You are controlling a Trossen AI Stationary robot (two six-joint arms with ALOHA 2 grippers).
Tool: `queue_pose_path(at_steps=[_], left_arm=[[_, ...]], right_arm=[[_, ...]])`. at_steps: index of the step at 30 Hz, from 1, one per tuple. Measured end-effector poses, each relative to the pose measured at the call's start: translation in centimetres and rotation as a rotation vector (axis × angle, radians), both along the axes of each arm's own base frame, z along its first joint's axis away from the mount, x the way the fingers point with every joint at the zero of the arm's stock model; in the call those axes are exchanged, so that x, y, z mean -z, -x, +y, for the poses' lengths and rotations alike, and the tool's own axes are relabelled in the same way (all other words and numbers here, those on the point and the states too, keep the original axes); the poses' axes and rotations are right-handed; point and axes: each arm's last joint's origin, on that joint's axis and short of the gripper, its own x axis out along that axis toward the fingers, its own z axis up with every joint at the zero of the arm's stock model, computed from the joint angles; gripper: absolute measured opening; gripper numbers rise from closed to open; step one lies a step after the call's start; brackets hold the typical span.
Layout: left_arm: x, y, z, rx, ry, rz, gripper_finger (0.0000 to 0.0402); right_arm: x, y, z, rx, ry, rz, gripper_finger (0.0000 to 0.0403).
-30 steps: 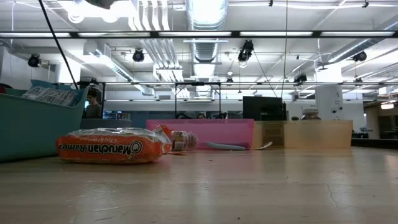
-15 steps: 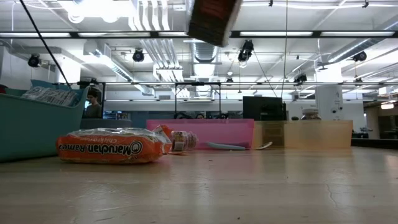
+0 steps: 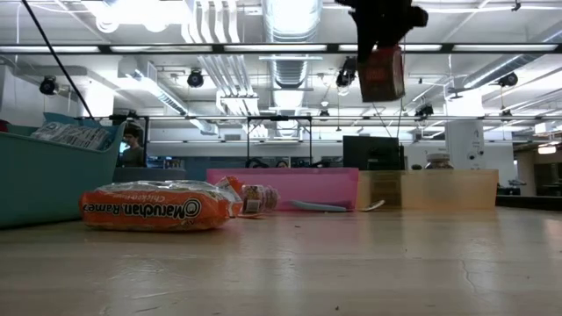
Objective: Pick & Place Food Item
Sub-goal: Put the red spice can into the orange bin
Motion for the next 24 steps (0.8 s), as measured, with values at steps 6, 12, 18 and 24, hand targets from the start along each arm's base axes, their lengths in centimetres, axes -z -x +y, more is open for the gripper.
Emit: queue_pose_path(at_steps=[6, 12, 18, 24], left_arm=[[0.4, 0.1, 0.0, 0.017, -0.033, 0.019, 0.0317], [1.2, 0.2, 0.1, 0.025, -0.064, 0.063, 0.0317], [1.9, 0.1, 0.1, 0.051, -0.111, 0.084, 0.0317], [2.0, 0.1, 0.1, 0.046, -0.115, 0.085, 0.0317]], right_arm=[[0.7, 2.3, -6.1, 0.166, -0.068, 0.01, 0.0199], [3.4, 4.6, -10.4, 0.197, -0.18, -0.023, 0.0199], [6.2, 7.0, -12.6, 0.126, -0.234, -0.093, 0.0199], [9.3, 9.7, -12.8, 0.137, -0.25, -0.144, 0.0199]])
